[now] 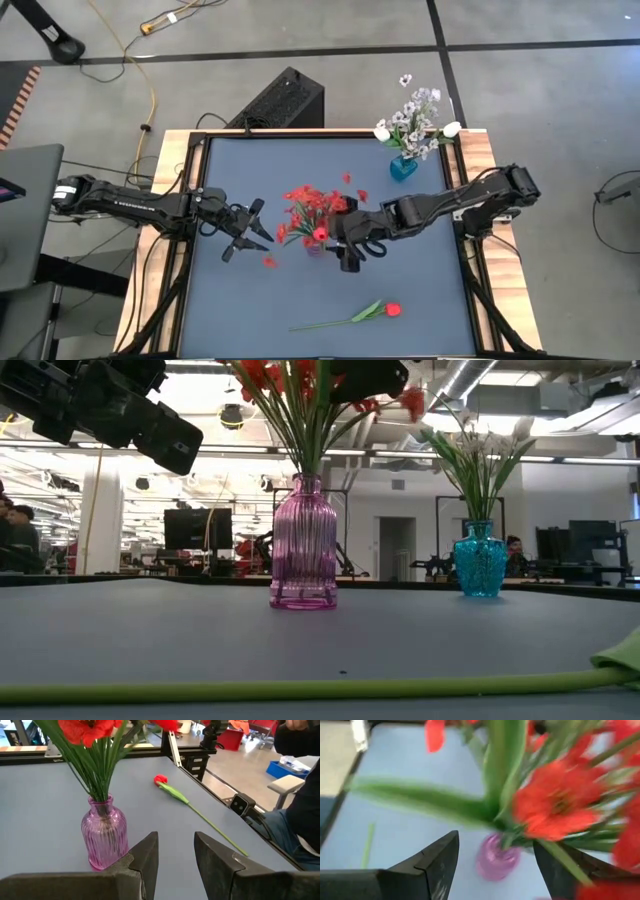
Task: Sort flowers into vase by color
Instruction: Put the top red flower into the purple vase, then put the red flower into the purple vase
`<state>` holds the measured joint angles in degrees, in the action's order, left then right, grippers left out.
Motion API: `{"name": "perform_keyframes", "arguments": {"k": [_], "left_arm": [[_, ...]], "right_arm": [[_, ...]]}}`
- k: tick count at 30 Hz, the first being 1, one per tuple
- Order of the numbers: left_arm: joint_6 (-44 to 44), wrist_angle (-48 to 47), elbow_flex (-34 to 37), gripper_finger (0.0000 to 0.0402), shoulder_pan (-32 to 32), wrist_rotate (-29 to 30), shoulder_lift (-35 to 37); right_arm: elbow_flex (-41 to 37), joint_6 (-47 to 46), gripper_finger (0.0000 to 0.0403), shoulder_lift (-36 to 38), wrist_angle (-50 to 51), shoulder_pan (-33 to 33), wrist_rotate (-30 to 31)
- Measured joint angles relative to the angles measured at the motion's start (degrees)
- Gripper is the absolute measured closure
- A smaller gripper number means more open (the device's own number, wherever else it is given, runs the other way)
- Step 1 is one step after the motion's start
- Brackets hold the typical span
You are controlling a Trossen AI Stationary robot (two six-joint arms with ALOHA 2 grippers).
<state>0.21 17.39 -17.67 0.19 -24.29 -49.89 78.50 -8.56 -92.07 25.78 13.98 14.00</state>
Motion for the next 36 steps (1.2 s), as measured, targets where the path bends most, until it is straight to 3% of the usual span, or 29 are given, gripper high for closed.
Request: {"name": "perform_keyframes", "arguments": {"k": [8,16,21,30,36], "left_arm": [[-0.04,0.0,0.0,0.0288,0.0,0.0,0.0],[0.85,0.01,0.0,0.0288,0.0,0.02,0.01],[0.7,0.04,0.0,0.0288,0.02,0.0,0.02],[-0.24,0.04,-0.02,0.0288,-1.86,0.0,0.02],[-1.02,-0.63,-0.02,0.0288,-3.92,-0.01,0.02]], "right_arm": [[3.0,-4.18,0.0121,0.42,10.18,1.05,-10.12],[3.91,-16.61,0.0121,0.4,16.86,7.98,-11.31],[3.93,-20.32,0.0121,-2.59,14.24,12.95,-9.84],[4.16,-22.35,0.0121,-15.86,1.68,18.89,-9.19],[7.62,-25.52,0.0121,-23.12,1.5,20.71,-9.6]]}}
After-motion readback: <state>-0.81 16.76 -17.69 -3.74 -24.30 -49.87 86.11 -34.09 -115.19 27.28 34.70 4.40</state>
